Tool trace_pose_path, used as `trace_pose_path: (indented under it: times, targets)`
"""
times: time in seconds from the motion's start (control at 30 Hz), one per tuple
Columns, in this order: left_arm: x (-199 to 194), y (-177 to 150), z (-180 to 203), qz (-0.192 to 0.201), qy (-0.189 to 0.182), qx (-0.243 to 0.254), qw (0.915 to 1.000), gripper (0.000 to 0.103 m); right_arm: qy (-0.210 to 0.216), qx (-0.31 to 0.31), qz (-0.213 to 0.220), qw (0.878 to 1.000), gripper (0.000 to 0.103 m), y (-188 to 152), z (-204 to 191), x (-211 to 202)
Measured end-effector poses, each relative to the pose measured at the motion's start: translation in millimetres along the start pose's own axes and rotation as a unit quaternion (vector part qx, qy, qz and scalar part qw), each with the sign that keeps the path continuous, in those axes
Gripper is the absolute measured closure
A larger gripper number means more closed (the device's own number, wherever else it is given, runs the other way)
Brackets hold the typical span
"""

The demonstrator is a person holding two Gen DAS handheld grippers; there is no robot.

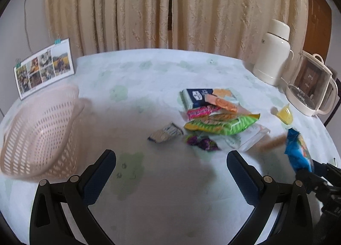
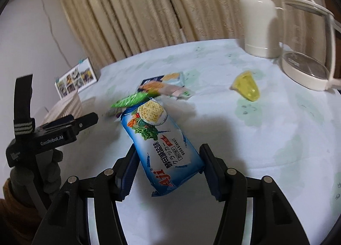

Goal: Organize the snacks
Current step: 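Grasp the wrapped orange cake bar with the left gripper while the right holds the packet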

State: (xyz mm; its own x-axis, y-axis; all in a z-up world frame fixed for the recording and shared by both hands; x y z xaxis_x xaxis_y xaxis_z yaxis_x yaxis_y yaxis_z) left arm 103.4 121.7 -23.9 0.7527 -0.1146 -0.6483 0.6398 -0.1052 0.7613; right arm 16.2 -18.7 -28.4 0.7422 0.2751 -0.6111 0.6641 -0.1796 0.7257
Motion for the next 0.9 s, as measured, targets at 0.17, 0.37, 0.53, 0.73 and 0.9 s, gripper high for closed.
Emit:
trace_pose_path:
  times: [0.17, 0.37, 0.53, 0.73, 0.9]
  targets:
    - [8.5, 3.6, 11.0, -0.018, -0.013, 0.002, 0.9998, 0.002, -0.011, 0.030, 0.018, 0.999, 0.049, 4.5, 13.7, -5.4]
    - [10.8, 6.0, 26.9, -0.017, -0.015, 0.021, 0.9995, 0.002, -0.032, 0.092, 0.056, 0.994, 0.049, 11.5, 44.4, -19.5]
    - [8.3, -0.9, 55.4, -0.027, -0.039, 0.044, 0.9979, 0.005, -0.065, 0.136, 0.066, 0.986, 0.049, 12.7, 69.9, -24.8]
    - [5.9, -12.9, 114.2, -0.038, -0.092, 0.116, 0.9883, 0.020, -0.099, 0.154, 0.071, 0.980, 0.049, 11.4, 83.5, -29.7]
    - [13.7, -17.7, 154.4, -0.047, -0.144, 0.173, 0.9732, 0.024, -0.094, 0.175, 0.074, 0.977, 0.048, 8.9, 91.7, -32.5]
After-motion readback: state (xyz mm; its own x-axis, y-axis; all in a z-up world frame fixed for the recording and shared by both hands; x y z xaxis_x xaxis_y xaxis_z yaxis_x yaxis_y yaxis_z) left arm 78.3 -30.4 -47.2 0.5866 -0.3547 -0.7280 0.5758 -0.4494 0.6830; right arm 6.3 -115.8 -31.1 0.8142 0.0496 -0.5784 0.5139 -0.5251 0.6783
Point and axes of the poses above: each gripper's, at about its wrist camera, not at the fingertips, and x roughly the way its jaws point, z to its right, y to its top, the point moved 9 cm from there along x, roughly the way its jaws point, and after that the axes turned 2 degrees about y, right-handed, at the moved point
